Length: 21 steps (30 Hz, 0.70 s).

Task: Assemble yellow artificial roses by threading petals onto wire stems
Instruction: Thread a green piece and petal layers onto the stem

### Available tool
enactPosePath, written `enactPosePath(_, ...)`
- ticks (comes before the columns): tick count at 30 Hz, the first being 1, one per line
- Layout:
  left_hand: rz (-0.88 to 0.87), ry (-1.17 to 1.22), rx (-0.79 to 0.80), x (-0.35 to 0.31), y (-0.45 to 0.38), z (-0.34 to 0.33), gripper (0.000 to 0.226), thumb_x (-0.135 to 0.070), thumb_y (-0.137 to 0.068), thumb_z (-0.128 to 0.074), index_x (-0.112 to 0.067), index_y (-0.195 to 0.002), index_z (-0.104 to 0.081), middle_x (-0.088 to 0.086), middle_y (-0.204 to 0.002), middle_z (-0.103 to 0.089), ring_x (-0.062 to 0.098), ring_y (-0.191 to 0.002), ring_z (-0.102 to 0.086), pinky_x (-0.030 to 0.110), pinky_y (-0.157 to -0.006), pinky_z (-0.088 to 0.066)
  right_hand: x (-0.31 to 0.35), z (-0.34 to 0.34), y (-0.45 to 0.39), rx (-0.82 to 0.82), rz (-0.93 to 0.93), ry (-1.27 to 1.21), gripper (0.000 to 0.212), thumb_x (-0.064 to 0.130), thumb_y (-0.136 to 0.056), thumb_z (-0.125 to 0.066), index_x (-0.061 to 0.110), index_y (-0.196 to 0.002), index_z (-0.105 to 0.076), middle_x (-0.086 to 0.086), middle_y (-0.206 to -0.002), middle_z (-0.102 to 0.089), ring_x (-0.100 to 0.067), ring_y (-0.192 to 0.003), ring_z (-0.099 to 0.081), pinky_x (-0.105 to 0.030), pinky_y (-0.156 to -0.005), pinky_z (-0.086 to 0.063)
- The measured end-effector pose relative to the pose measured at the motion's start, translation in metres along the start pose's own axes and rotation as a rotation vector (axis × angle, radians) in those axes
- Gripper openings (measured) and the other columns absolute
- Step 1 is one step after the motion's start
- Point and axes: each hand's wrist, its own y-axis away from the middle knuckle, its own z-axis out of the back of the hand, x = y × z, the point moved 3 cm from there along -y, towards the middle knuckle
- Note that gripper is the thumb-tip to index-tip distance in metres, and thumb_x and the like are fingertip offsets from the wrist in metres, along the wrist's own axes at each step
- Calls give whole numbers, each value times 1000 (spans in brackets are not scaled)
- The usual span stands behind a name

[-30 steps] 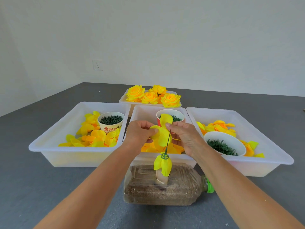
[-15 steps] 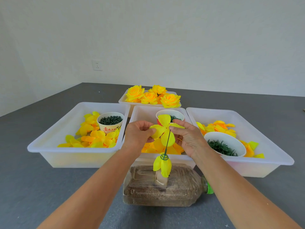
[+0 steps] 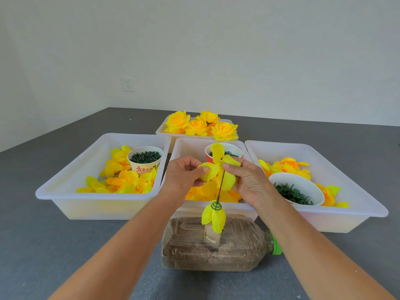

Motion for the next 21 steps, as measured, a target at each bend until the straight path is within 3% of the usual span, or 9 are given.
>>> enactPosePath(3,-30,31,32,-3,3,-1,17,3,-81,-66,-8,-70,-59,-3,-54,-62,4,-46,-57,17,-48,-50,-1,-3,2,-13,-1,69,32,1,-72,-72,17,-99,-67,2,-76,-73,-13,-68,-68,-30,-66,-55)
enactPosePath(6,-66,52,69,-10,10,-1,14,4,-79,-67,-9,-77,-62,-5,-59,-67,4,-54,-61,18,-54,-51,3,-5,4,-81,36,69,30,1,-70,-74,18,-94,-68,3,-77,-73,-14,-70,-68,-34,-71,-54)
enactPosePath(9,-137,-73,-21,-19,19,2,14,0,-78,-70,-9,-87,-65,4,-83,-69,13,-76,-63,30,-68,-52,11,-2,6,-156,83,27,25,0,-70,-74,18,-86,-66,0,-73,-73,-14,-63,-68,-29,-60,-55)
enactPosePath(11,-236,-110,-70,-28,32,5,11,-2,-79,-70,-11,-82,-66,-5,-77,-68,5,-72,-60,23,-65,-49,15,2,8,-199,100,-24,22,-2,-70,-73,14,-82,-64,-6,-78,-70,-21,-68,-66,-35,-69,-54)
enactPosePath(13,-307,-32,35,-33,48,8,7,-2,-77,-70,-8,-74,-67,-7,-68,-67,5,-67,-59,16,-64,-47,18,4,11,-219,100,-54,20,-3,-71,-72,12,-83,-64,-9,-83,-69,-26,-75,-64,-41,-76,-51)
enactPosePath(16,-359,-43,269,-31,71,6,12,-9,-71,-73,1,-73,-67,7,-75,-66,15,-74,-60,22,-72,-49,20,4,17,-221,92,-77,20,-1,-73,-70,11,-89,-66,-8,-84,-68,-24,-73,-63,-33,-65,-50)
enactPosePath(21,-386,-205,264,-25,78,1,9,-3,-67,-79,-4,-68,-70,-7,-69,-67,6,-72,-61,17,-74,-49,20,-1,28,-180,71,-79,17,2,-77,-69,17,-84,-64,2,-67,-69,-15,-61,-64,-25,-49,-47)
